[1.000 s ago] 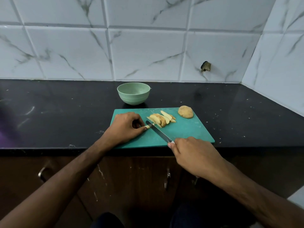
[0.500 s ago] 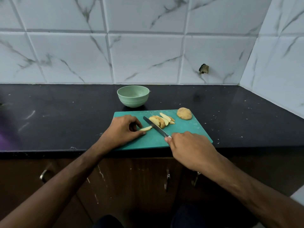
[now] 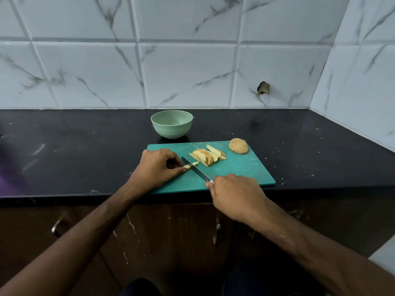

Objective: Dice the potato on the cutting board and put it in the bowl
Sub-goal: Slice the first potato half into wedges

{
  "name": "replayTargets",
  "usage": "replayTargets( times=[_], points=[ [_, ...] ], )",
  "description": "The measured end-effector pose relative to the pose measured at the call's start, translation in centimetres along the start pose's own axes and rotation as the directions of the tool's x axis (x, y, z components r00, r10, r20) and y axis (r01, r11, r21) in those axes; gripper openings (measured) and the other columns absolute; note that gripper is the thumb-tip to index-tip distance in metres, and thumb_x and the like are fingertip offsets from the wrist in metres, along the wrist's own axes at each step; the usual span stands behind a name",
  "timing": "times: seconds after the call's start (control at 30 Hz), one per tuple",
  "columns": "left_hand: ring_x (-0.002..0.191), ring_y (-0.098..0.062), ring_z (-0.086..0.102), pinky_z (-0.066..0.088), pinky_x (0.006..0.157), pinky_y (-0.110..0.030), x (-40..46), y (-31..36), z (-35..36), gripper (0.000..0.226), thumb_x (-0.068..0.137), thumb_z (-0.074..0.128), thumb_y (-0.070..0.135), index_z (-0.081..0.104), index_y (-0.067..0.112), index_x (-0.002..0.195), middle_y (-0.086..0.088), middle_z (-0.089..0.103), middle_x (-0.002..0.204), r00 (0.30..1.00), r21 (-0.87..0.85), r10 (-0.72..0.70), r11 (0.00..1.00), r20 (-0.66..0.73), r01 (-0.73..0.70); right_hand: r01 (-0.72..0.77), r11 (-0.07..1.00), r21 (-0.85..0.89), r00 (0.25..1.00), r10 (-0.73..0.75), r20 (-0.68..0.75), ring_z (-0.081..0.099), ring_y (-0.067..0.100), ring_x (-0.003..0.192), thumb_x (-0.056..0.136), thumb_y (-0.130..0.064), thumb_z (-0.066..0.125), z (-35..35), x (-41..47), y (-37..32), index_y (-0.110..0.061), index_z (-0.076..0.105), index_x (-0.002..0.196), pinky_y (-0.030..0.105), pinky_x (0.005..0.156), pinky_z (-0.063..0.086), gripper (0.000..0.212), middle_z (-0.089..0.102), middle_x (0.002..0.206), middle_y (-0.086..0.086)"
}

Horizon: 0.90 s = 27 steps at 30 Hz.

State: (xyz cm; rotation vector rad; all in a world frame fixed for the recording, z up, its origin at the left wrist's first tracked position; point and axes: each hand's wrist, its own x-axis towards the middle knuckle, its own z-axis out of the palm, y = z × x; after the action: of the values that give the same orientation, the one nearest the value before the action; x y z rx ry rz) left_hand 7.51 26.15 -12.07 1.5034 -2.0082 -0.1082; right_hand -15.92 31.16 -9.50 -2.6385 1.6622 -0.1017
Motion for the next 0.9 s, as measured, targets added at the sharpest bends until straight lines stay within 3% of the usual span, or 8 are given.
replayTargets(
  times=[0.13,0.4,0.63,0.77,0.9],
  points=[
    [0.074,0.002,0.061,0.053,0.081,-0.047,-0.3,-0.3,-0.2,0.031,0.073,0.067,0.067,0.073,0.037,0.082,0.02,0.065,0.077,0.999,0.027,-0.024,0.999,-0.039,0.025,-0.018,1.0,0.014,1.0,0.018,-0.023,0.056,0.01,0.068,0.109,-0.049,0.025,-1.5,-0.1,0.4,-0.023,0.054,0.098,0.029,0.06,0.043,0.041,0.057,0.079,-0.004],
    [0.082,0.0,0.061,0.047,0.092,-0.048,0.0,-0.5,0.0,0.015,0.081,0.075,0.051,0.073,0.037,0.084,0.02,0.066,0.084,1.0,0.014,-0.006,1.0,-0.021,0.006,0.033,0.999,-0.005,0.999,-0.033,0.013,0.055,0.009,0.068,0.11,-0.049,0.026,-0.1,-1.3,0.3,-0.023,0.053,0.096,0.026,0.055,0.035,0.04,0.056,0.079,-0.005],
    [0.079,0.001,0.059,0.051,0.086,-0.049,-0.2,-0.4,-0.2,0.017,0.081,0.074,0.053,0.074,0.036,0.085,0.022,0.065,0.082,1.0,0.008,-0.017,1.0,-0.01,0.017,0.014,1.0,0.021,1.0,-0.014,0.025,0.057,0.011,0.068,0.11,-0.048,0.026,-0.2,0.5,-0.6,-0.019,0.056,0.097,0.032,0.062,0.044,0.044,0.057,0.079,-0.003],
    [0.078,0.001,0.06,0.052,0.084,-0.049,-0.3,-0.3,-0.1,0.026,0.082,0.061,0.063,0.071,0.038,0.085,0.02,0.065,0.081,0.999,-0.021,-0.037,0.999,-0.037,0.036,-0.014,0.998,0.065,1.0,0.013,0.003,0.057,0.01,0.06,0.109,-0.051,0.024,-1.6,0.4,0.0,-0.022,0.055,0.094,0.031,0.061,0.049,0.045,0.059,0.076,-0.004],
    [0.082,0.002,0.061,0.049,0.092,-0.049,-0.2,-0.8,0.1,0.019,0.079,0.056,0.048,0.068,0.035,0.084,0.022,0.068,0.084,0.993,-0.051,-0.094,0.995,-0.066,0.091,0.002,1.0,0.031,1.0,-0.001,-0.02,0.056,0.008,0.062,0.109,-0.05,0.023,-1.8,-0.8,0.4,-0.025,0.052,0.093,0.028,0.056,0.042,0.042,0.058,0.076,-0.005]
  ],
)
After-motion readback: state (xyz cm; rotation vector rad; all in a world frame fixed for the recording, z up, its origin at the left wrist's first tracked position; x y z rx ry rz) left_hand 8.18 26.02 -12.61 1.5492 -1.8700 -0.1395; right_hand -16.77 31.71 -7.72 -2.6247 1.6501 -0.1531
